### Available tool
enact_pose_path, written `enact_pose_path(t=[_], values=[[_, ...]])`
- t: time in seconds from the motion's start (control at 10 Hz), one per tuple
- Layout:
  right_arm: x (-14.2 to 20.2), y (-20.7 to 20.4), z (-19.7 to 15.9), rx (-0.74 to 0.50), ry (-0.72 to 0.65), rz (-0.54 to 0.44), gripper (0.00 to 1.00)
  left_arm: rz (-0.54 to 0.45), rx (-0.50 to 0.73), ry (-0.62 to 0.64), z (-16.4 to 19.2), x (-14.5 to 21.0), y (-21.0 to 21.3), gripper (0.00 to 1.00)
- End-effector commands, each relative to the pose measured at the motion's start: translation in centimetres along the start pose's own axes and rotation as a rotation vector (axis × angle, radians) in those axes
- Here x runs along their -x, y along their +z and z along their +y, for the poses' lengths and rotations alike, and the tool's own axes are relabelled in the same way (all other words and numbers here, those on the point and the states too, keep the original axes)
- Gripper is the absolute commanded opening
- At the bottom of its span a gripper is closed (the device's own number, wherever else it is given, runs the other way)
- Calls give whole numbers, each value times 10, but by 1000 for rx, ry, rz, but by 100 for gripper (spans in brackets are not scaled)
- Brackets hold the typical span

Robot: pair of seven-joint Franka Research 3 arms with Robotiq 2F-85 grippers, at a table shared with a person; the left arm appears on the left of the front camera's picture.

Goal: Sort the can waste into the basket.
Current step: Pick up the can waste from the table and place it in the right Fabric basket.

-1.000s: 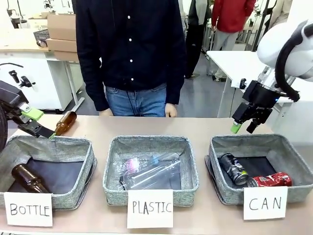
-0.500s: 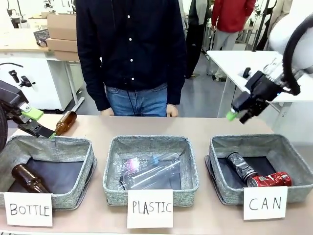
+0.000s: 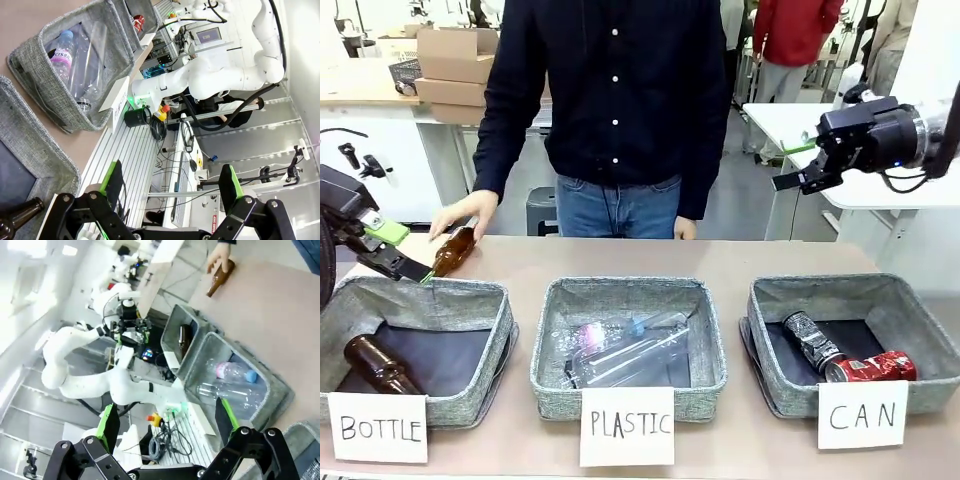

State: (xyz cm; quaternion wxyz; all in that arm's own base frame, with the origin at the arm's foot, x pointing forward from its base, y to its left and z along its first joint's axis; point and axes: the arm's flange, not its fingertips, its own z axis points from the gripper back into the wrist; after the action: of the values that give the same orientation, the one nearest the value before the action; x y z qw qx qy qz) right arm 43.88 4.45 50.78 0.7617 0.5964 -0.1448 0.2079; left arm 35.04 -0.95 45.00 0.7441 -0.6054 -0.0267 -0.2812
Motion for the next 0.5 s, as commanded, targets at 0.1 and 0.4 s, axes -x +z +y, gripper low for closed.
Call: enact_pose_path(t=[0.1, 0.4], values=[[-2, -1, 4, 161, -3, 52, 100, 7, 7, 5, -3, 2, 2, 100], [-2, -1, 4, 161, -3, 52, 100, 7, 7, 5, -3, 2, 2, 100]])
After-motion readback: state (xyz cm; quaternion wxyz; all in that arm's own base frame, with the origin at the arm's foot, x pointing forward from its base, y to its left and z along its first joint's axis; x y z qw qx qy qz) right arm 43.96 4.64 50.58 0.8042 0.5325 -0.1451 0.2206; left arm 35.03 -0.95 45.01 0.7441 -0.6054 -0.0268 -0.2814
